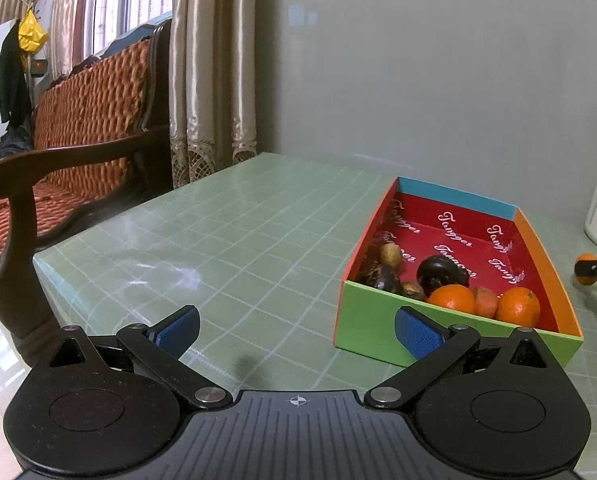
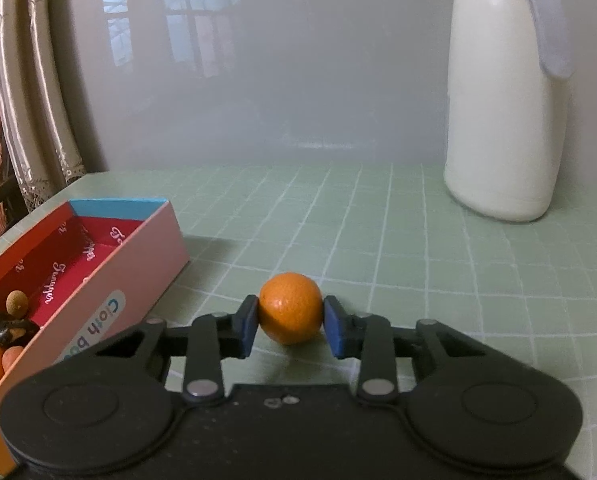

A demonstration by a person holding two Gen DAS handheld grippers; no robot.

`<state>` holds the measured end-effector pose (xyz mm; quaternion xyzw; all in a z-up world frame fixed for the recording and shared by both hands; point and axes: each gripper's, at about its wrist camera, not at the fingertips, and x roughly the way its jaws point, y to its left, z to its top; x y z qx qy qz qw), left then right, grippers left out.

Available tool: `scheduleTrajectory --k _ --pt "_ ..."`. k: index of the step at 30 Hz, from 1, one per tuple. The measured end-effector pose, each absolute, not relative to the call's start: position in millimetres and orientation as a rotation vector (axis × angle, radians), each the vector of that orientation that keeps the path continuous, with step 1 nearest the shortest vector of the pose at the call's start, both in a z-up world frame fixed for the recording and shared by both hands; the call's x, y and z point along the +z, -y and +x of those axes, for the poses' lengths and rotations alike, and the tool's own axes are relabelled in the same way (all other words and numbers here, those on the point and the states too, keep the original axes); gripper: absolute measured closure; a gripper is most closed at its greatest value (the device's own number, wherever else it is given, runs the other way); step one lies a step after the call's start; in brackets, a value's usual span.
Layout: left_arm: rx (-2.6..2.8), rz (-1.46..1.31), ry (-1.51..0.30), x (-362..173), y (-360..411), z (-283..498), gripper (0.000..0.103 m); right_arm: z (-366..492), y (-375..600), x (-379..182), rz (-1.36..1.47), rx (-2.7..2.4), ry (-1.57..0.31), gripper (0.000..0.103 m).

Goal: Organize fruits
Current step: 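Carry the small orange with the right tool over the red box, then open the right tool to release the small orange into the box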

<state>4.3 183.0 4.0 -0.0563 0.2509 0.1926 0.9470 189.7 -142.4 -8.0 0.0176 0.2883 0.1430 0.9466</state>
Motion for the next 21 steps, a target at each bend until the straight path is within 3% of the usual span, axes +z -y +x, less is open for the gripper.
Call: scheduleTrajectory --k 9,21 --pt "0.397 -0.127 -0.510 3.0 -190.6 -0.9 0.000 154.5 89.3 41.0 -0.020 0.473 -0.476 0.070" --pt "0.410 -0.150 -0.511 0.6 -208.3 -11.6 0.000 151.6 -1.1 13.9 -0.183 0.570 -0.601 0.070"
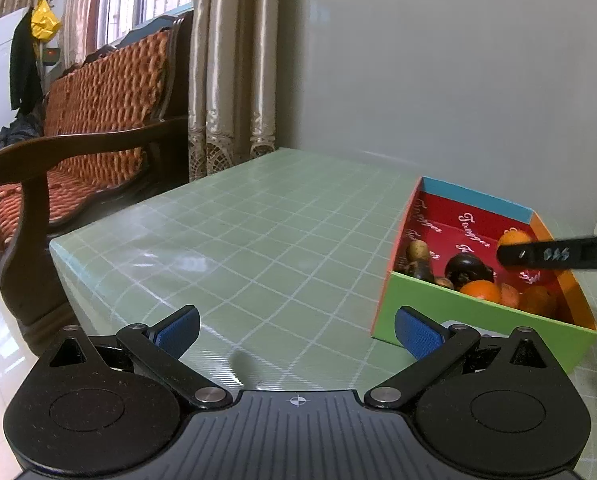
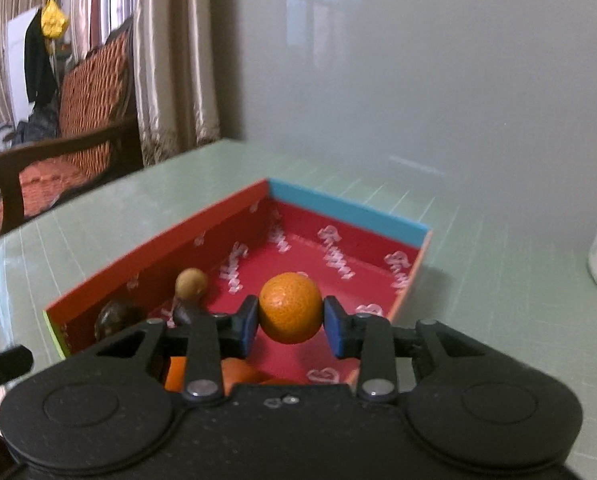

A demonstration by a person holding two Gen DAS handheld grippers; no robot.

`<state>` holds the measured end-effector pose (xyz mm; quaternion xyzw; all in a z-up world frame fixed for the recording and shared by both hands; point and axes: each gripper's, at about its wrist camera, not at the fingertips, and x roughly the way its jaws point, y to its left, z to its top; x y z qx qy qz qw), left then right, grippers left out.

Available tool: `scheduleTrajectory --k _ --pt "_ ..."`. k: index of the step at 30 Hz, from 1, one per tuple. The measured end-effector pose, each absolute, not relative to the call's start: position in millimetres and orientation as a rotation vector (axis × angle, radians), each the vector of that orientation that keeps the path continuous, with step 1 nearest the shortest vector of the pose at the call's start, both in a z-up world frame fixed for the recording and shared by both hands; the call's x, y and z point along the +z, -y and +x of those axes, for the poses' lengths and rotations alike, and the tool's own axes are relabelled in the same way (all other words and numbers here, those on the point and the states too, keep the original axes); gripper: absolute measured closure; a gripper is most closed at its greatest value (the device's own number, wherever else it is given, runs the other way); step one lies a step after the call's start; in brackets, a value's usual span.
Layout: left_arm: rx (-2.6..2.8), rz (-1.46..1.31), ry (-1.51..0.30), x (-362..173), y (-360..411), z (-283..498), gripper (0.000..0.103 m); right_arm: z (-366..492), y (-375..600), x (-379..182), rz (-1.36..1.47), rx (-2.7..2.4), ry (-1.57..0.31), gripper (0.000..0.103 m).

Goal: Organize fruits
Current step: 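Open the right tool to release the small orange into the box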

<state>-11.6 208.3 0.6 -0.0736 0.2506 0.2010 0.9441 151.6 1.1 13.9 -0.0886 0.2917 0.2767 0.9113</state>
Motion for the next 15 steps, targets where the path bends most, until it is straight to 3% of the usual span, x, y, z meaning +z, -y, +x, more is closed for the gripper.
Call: scheduleTrajectory --k 7,9,11,15 --pt "0.403 -0.164 -0.516 0.4 -216.1 -13.4 0.000 138.7 -2.9 13.0 -0.175 0.564 -0.608 0.066" --pt "0.400 -0.166 -0.519 0.0 -215.6 -13.7 0.000 136.4 1.3 16.7 -0.150 0.553 -0.595 0.059" --pt "0.392 -0.166 -0.522 0.3 -215.2 -12.2 0.000 131.4 9.6 21.5 -0.116 0.536 -0.576 0.035" --pt "0.380 -0.156 -0.523 0.4 -208.6 -12.4 0.000 116.8 25.9 31.6 -0.089 0.488 -0.536 0.031"
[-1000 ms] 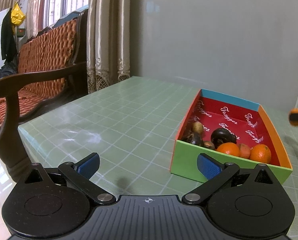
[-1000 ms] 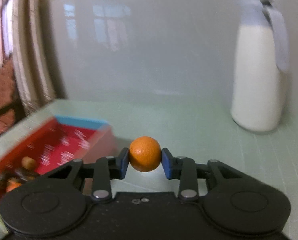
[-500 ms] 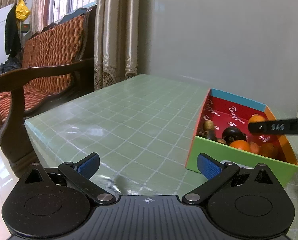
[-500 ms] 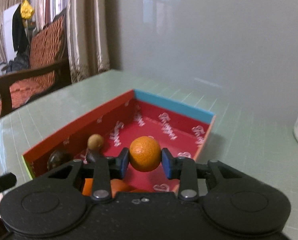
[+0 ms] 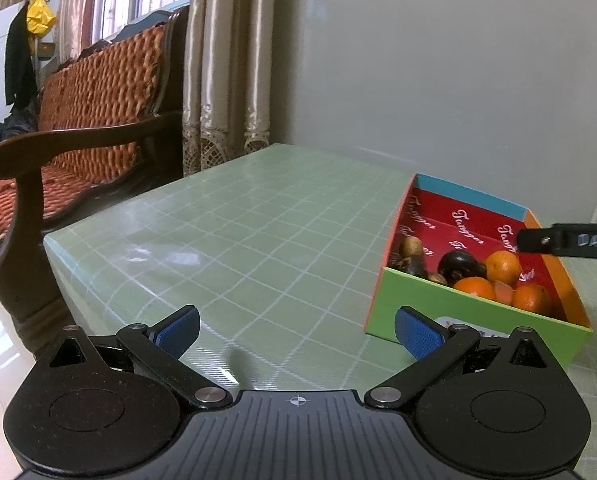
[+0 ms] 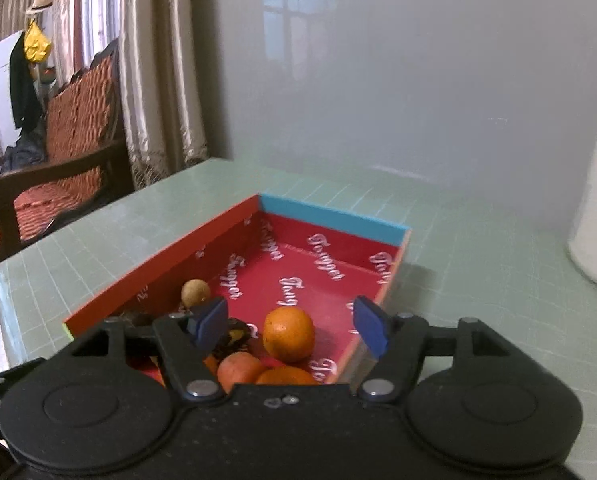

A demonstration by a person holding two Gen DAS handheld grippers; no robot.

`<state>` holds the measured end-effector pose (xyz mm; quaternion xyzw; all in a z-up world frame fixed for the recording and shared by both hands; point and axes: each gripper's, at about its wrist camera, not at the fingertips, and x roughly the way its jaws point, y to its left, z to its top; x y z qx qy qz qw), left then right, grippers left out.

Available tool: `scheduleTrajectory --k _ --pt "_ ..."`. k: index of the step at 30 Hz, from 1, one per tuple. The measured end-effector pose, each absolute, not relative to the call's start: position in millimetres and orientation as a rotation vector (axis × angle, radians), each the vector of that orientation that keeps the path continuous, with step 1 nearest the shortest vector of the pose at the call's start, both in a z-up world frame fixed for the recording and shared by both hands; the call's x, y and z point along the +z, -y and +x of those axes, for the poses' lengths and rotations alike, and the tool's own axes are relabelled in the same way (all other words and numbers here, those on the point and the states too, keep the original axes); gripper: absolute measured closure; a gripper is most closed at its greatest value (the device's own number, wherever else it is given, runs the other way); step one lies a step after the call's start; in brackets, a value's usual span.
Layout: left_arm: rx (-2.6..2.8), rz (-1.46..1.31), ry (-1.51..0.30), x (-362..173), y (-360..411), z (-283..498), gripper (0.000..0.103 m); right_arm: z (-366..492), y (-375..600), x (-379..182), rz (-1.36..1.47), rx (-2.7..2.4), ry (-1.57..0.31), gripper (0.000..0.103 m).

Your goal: Organize fruits

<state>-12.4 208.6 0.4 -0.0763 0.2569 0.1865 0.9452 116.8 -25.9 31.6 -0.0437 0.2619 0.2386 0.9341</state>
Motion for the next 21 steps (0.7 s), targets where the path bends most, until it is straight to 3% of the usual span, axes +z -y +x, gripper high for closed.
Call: scheduleTrajectory --k 10,19,21 --pt "0.310 -0.111 -0.534 8.8 -183.7 -14.2 0.000 79.4 67.3 34.0 -0.002 0.349 -0.549 0.014" --pt "0.222 -0.092 -0.556 43.1 -151.1 -24.1 0.000 28.0 93.9 35.3 0.094 0.278 -0.569 0.011" --pt "0.214 -0.093 -0.555 51.5 -145.2 -31.0 0.000 15.1 97.2 41.1 0.105 0.268 -0.558 0.003"
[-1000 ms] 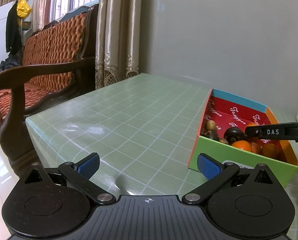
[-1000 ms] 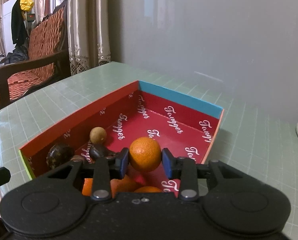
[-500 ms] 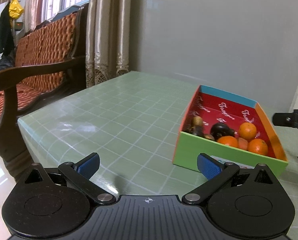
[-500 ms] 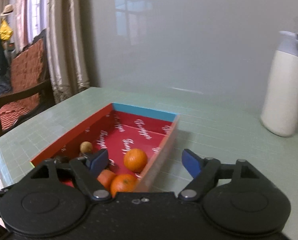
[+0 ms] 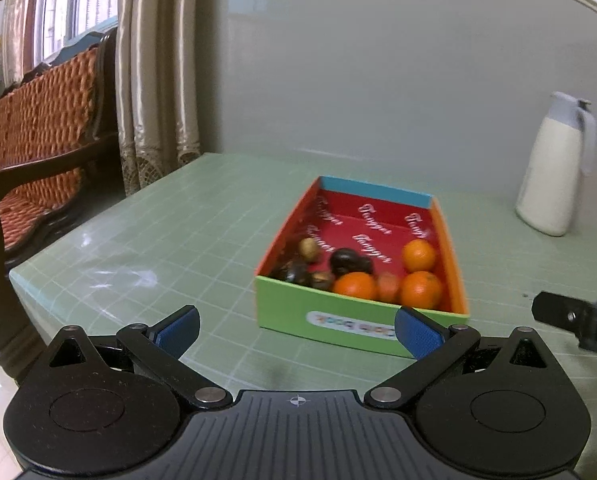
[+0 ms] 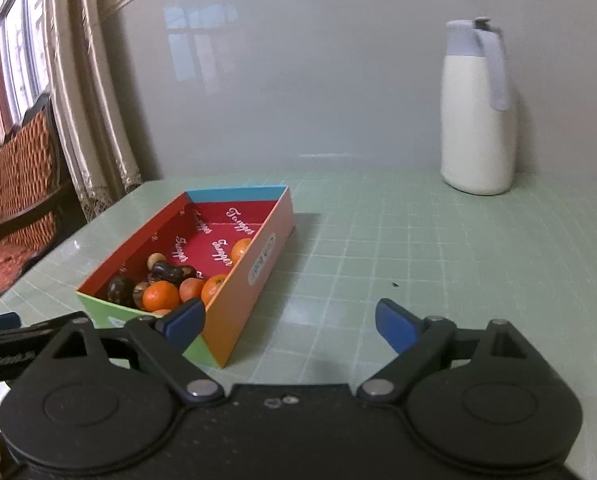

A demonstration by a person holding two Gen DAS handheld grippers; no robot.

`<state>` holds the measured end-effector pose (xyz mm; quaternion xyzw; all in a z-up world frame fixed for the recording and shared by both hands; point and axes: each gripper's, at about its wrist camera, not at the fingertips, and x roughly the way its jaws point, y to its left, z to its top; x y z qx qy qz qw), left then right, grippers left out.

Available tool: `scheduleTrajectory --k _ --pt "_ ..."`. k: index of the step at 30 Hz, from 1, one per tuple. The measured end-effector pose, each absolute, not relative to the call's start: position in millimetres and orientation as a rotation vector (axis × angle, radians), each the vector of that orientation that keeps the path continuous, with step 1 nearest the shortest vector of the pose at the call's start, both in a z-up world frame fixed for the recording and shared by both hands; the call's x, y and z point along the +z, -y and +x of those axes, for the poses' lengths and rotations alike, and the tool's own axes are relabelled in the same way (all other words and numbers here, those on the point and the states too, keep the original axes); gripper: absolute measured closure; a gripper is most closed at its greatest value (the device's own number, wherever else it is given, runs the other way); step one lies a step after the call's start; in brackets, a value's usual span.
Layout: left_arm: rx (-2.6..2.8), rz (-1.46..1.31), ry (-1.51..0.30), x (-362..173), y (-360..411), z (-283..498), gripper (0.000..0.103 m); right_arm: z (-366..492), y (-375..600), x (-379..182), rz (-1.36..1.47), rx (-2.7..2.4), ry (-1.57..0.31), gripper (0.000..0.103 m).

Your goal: Organize fruits

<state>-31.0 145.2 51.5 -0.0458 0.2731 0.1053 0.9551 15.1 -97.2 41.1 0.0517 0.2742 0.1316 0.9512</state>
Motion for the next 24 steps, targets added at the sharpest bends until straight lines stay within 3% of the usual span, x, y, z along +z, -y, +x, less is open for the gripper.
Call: scheduleTrajectory --k 12,24 --pt "0.194 -0.078 -0.509 88.5 -124.6 -80.1 0.000 -56.1 103.6 76.8 0.126 0.244 -0.451 0.000" --pt "0.182 -0.058 -0.514 95.8 -120.6 -87.7 0.000 -65.9 109.0 81.8 0.150 0.254 -0.431 0.000"
